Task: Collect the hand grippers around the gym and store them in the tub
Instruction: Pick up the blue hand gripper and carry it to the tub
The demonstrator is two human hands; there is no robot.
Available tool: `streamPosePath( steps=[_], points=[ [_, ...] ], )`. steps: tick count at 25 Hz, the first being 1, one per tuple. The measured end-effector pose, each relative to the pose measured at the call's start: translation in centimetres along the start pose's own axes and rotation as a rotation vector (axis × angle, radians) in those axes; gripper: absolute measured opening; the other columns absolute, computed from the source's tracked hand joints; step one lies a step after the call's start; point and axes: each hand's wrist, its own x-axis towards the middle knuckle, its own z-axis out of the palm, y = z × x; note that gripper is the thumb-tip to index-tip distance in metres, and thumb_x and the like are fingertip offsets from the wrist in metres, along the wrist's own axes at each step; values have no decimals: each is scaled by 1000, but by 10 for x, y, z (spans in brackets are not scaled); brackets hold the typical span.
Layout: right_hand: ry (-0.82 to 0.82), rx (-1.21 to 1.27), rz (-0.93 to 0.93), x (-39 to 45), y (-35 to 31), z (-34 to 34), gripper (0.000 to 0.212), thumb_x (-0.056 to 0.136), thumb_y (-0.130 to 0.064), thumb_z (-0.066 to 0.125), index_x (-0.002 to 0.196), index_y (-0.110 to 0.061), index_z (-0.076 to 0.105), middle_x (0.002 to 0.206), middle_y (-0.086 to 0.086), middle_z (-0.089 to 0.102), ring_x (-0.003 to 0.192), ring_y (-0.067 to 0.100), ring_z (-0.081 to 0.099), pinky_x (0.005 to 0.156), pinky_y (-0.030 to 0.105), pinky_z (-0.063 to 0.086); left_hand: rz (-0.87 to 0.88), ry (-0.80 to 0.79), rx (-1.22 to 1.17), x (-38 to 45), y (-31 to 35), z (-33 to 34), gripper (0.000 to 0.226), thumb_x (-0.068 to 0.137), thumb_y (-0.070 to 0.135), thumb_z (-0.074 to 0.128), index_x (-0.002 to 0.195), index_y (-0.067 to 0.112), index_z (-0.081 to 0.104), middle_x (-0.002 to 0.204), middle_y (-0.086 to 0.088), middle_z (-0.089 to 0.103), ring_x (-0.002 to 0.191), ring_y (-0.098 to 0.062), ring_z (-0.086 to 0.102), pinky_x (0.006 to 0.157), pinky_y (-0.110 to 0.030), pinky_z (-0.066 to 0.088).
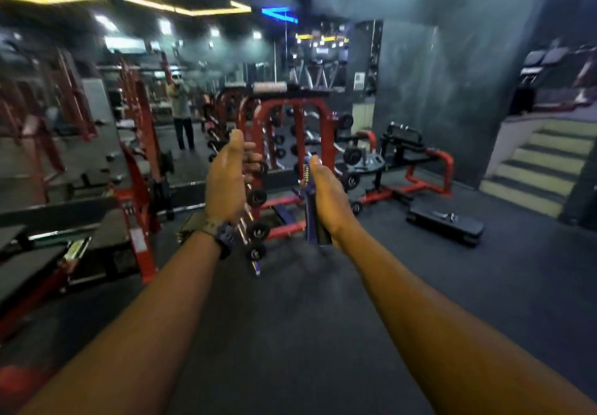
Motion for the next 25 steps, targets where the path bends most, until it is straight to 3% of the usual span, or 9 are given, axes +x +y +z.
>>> streamPosePath(
  steps=[3,7,10,13,15,19,23,25],
  points=[
    [-60,24,-45,0,-25,18,59,90,-73,37,112,-26,64,84,-7,57,88,18,58,85,43,49,27,28,23,6,30,-30,67,71,79,42,91,21,67,87,-1,70,86,-22,65,78,-40,48],
    [-79,61,-78,-1,-46,52,46,94,-68,36,103,-33,64,82,-5,57,87,19,59,87,41,48,37,81,51,3,48,-64,69,68,83,41,91,23,67,90,-3,73,88,-23,66,72,-34,49],
    [-96,87,-121,-2,-62,79,54,97,-63,36,109,-17,62,78,-2,54,81,18,58,77,36,48,58,122,87,3,60,-83,70,71,84,39,92,25,69,94,-6,75,90,-25,69,81,-44,50],
    [-145,114,-125,-8,-75,104,62,97,-65,37,106,-8,59,81,1,56,76,15,55,73,34,48,89,152,113,-4,71,-99,64,77,79,37,90,25,70,96,-8,75,87,-22,69,82,-42,51],
    [-183,149,-119,-11,-80,120,72,89,-74,38,112,-9,60,82,2,58,78,17,56,80,43,51,89,175,132,-14,83,-111,64,79,76,38,91,21,69,91,-7,74,83,-21,66,76,-37,49],
    [-330,267,-124,-34,-96,161,66,84,-73,42,112,-18,65,78,-2,58,80,19,59,80,39,49,132,322,228,-56,116,-153,64,76,77,40,88,22,69,84,-3,72,77,-20,64,66,-32,47],
    [-532,370,-129,-80,-121,203,68,87,-72,43,113,-14,65,72,-4,57,80,22,59,80,39,49,149,553,372,-114,160,-196,75,72,82,40,95,18,71,91,-6,74,87,-25,68,83,-46,53],
    [-666,423,-150,-116,-131,221,71,94,-65,42,114,1,60,70,2,54,74,23,56,73,36,45,152,659,464,-157,183,-213,73,70,84,41,92,21,71,92,-6,75,89,-25,69,87,-47,52]
  ],
)
